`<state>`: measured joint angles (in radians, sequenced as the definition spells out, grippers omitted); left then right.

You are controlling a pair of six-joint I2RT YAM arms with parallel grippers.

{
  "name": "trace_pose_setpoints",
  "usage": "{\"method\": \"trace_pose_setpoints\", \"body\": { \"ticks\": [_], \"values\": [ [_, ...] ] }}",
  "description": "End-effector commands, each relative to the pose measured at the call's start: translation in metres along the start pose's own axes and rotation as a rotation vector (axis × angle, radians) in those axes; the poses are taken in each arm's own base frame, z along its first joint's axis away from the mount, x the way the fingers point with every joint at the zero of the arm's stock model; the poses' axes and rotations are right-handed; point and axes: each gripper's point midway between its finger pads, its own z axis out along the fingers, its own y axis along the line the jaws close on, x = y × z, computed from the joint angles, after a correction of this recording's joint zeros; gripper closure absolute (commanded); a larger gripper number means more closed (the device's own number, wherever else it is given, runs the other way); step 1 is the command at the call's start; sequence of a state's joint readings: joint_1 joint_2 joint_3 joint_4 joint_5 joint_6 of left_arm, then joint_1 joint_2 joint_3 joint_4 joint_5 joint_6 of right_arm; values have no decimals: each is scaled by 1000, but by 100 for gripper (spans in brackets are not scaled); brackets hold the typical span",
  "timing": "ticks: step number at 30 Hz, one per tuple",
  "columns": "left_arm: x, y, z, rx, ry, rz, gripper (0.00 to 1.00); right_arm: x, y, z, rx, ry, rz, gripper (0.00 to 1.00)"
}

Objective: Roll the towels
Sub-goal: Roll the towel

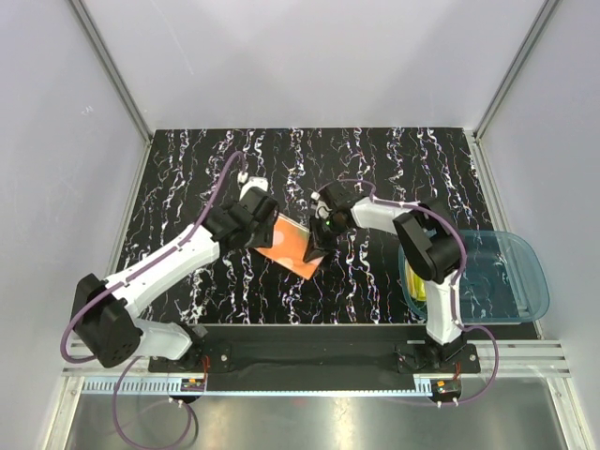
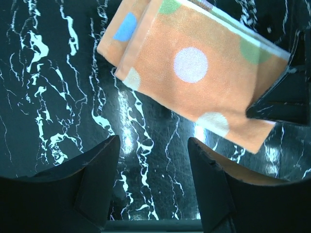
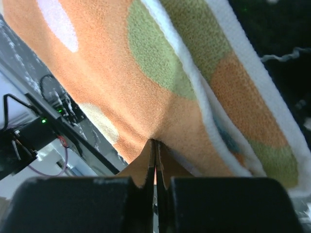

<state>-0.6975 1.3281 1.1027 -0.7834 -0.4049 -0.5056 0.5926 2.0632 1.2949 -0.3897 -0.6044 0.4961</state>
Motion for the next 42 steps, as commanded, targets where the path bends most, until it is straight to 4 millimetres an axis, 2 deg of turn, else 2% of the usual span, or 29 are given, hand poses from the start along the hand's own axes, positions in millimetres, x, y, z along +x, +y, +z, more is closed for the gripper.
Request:
{"method": "trace_pose_setpoints", "body": {
  "ticks": [1,3,4,5,6,7,8,9,10,12,13,15,16,17,20,26,29,34,42],
  "values": [
    [-5,-8,-14,3,-71,23,37,-13,8,-32,85,-86,-89,95],
    [-4,-18,-16,18,-88,46,37,-28,24,-54,113,-130,-119,78],
    [-1,-30,-20,42,-99,78,37,-28,27,-69,140,-136,-133,54],
    [-2,-38,-23,56,-114,96,37,-34,30,-79,166,-161,-138,45],
    [-2,-43,-24,56,-127,122,37,-53,31,-98,217,-231,-140,38],
    [2,-55,-29,83,-136,158,37,-54,31,-114,243,-249,-133,28],
    [5,-62,-28,88,-140,178,37,-62,30,-127,263,-283,-127,23],
    [6,-68,-29,94,-146,195,37,-68,20,-140,309,-320,-104,21],
    [11,-77,-31,110,-149,227,38,-75,12,-162,328,-367,-76,19],
    [17,-91,-26,118,-147,256,38,-74,-2,-183,373,-405,-40,14],
    [26,-101,-21,119,-133,291,38,-75,-7,-203,381,-450,-23,13],
    [31,-112,-14,116,-130,315,38,-69,-20,-216,411,-470,0,11],
    [38,-120,-6,114,-115,346,39,-66,-23,-230,417,-498,10,11],
    [40,-132,-1,146,-119,348,39,-60,-29,-232,427,-495,21,10],
    [47,-150,15,182,-114,377,39,-48,-37,-240,440,-499,27,9],
    [54,-170,34,195,-92,406,40,-35,-48,-244,457,-497,44,8],
    [62,-172,44,175,-67,422,41,-36,-46,-240,442,-483,51,9],
    [74,-168,57,146,-43,422,49,-40,-47,-238,442,-473,56,9],
    [83,-163,59,132,-26,420,51,-43,-50,-235,445,-461,62,8]
  ]
}}
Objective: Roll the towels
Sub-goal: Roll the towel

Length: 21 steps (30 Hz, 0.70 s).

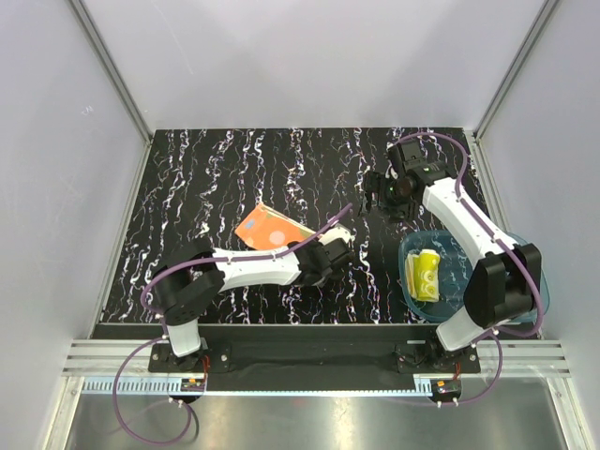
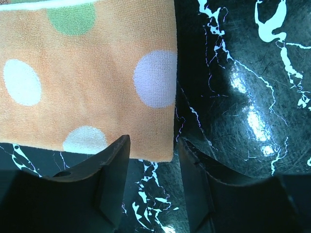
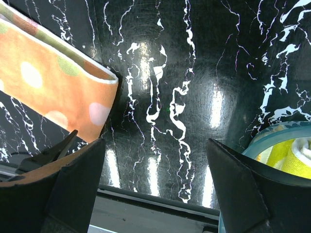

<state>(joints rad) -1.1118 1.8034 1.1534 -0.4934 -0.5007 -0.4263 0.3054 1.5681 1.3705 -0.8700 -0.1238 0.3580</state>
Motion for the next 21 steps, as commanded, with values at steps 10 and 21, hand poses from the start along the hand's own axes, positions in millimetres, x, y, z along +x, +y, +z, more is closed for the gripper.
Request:
{"method": "trace_pose_setpoints", "body": {
  "ticks": [10,21],
  "values": [
    [10,-13,3,20,-13,-28,53,-10,4,4,-20,9,1,8],
    [19,-8,16,-7,-28,-33,59,-4,4,12,-32,37,6,8]
  ]
}}
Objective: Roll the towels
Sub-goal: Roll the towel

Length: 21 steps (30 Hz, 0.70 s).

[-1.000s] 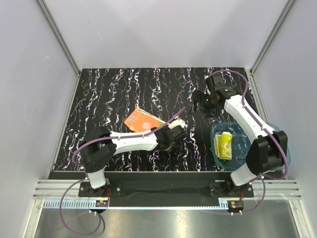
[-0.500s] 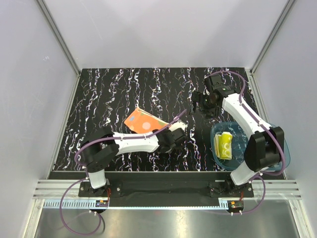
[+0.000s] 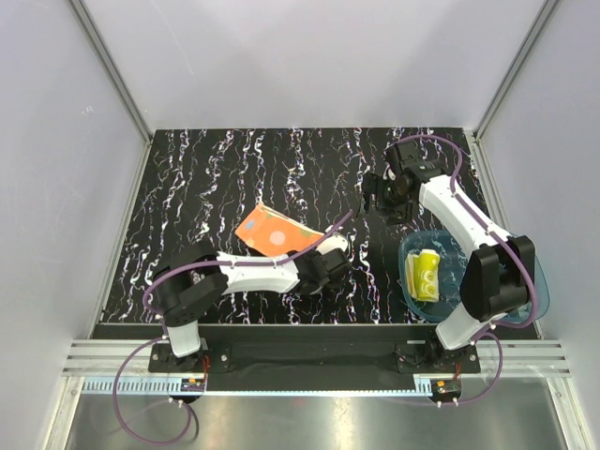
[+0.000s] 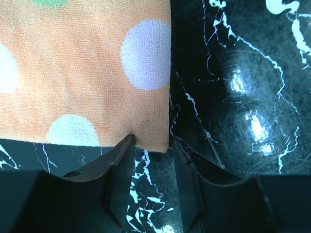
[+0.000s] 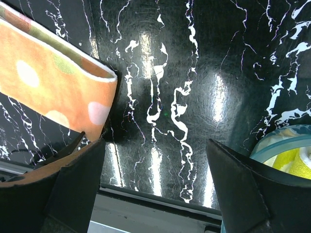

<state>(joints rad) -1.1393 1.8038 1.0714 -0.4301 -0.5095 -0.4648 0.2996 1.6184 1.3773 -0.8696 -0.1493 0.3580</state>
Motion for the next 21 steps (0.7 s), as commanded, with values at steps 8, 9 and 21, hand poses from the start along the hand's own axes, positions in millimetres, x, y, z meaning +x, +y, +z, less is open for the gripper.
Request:
{"method": "trace_pose_setpoints", "body": {
  "ticks": [8,9,21],
  "values": [
    [-6,0,17,-15,-32,-25,61,-9,7,5,-39,4,-3,8],
    [-6,1,17,-21,-27,-21,60,-8,7,6,-38,9,-2,8],
    [-25,2,8,-31,-56,-1,49,-13,8,14,-38,17,-8,8]
  ]
}}
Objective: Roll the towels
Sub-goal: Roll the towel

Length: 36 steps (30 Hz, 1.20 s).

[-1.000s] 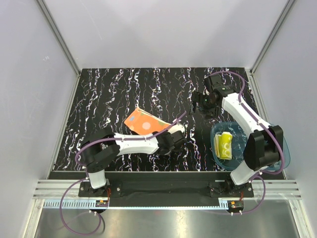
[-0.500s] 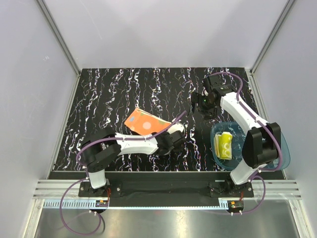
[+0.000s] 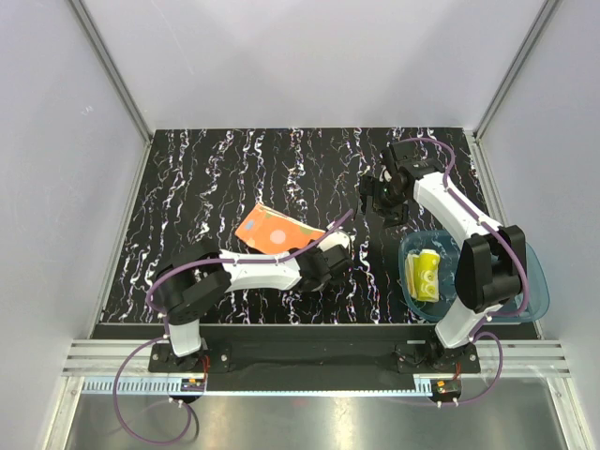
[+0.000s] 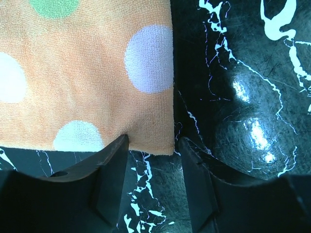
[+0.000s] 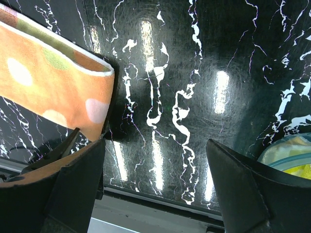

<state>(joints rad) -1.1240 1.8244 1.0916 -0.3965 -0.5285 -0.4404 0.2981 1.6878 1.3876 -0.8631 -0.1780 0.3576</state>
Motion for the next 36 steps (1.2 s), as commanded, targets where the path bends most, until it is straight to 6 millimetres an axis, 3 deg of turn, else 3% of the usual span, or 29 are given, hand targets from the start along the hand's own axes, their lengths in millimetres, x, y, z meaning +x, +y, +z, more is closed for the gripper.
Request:
{"method": "trace_pose_setpoints", "body": {
  "ticks": [1,9,13,15,17,21,28,36],
  "values": [
    [-12,0,3,-17,-25,2,49,-16,8,-6,-32,-39,-19,8],
    [-9,-6,14,-19,-8,13,58,-14,7,-2,-31,-28,-17,8],
    [-10,-2,16,-39,-12,5,69,-11,10,2,-52,-13,-14,8],
    [-10,1,17,-45,-15,-2,80,-8,13,7,-78,6,-7,8],
    [-9,1,16,-40,-16,-7,89,-3,27,12,-163,37,8,9],
    [-10,0,11,-11,-30,-36,97,20,53,29,-356,146,64,12],
    [-17,-3,-13,81,-68,-112,100,42,73,60,-493,262,135,15],
    [-25,3,-35,156,-103,-209,100,72,88,100,-491,361,133,25]
  ]
}}
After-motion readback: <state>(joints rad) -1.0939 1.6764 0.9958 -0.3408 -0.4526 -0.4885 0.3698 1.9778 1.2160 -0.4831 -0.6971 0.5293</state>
